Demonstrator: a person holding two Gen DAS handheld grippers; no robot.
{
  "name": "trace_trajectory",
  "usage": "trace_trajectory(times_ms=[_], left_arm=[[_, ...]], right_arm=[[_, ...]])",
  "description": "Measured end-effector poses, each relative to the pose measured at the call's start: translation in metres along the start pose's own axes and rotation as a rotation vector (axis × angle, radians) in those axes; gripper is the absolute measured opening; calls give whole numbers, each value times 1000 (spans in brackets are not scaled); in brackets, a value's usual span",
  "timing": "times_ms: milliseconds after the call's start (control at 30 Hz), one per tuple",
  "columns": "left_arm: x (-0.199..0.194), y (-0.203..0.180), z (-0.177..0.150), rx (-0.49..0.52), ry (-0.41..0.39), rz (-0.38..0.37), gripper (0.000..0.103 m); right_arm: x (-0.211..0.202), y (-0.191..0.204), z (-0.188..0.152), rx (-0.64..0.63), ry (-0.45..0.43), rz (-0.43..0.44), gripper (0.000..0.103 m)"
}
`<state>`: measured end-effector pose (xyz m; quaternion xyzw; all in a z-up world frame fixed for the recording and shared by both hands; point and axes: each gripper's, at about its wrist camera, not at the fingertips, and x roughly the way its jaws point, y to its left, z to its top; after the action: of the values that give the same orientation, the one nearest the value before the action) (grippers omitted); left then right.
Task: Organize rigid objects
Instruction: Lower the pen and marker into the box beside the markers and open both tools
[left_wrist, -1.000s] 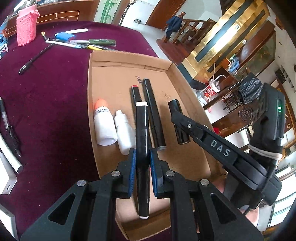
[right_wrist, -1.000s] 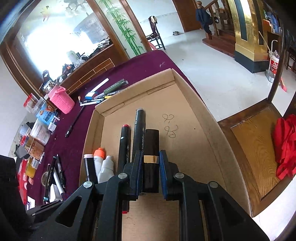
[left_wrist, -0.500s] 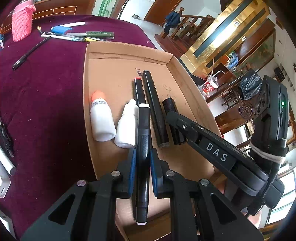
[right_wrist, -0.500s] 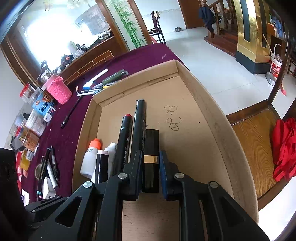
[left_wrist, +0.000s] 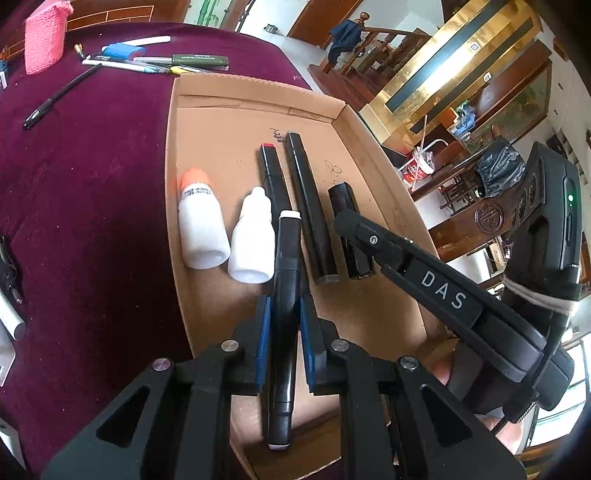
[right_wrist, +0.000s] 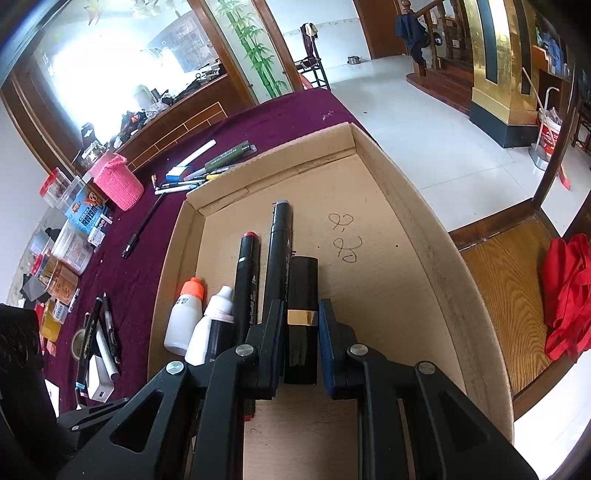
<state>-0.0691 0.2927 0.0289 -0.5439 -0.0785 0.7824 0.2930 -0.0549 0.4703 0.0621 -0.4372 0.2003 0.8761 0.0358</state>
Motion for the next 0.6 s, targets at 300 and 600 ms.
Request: trace_trajectory(times_ms=[300,600], left_arm=[[-12,-6,0,37,-44,21,13],[-31,-6,-1,50,-70,22,13]], right_arm=[[-2,0,0,13,-19,5,17],[-9,3,2,10,-55,31,17]])
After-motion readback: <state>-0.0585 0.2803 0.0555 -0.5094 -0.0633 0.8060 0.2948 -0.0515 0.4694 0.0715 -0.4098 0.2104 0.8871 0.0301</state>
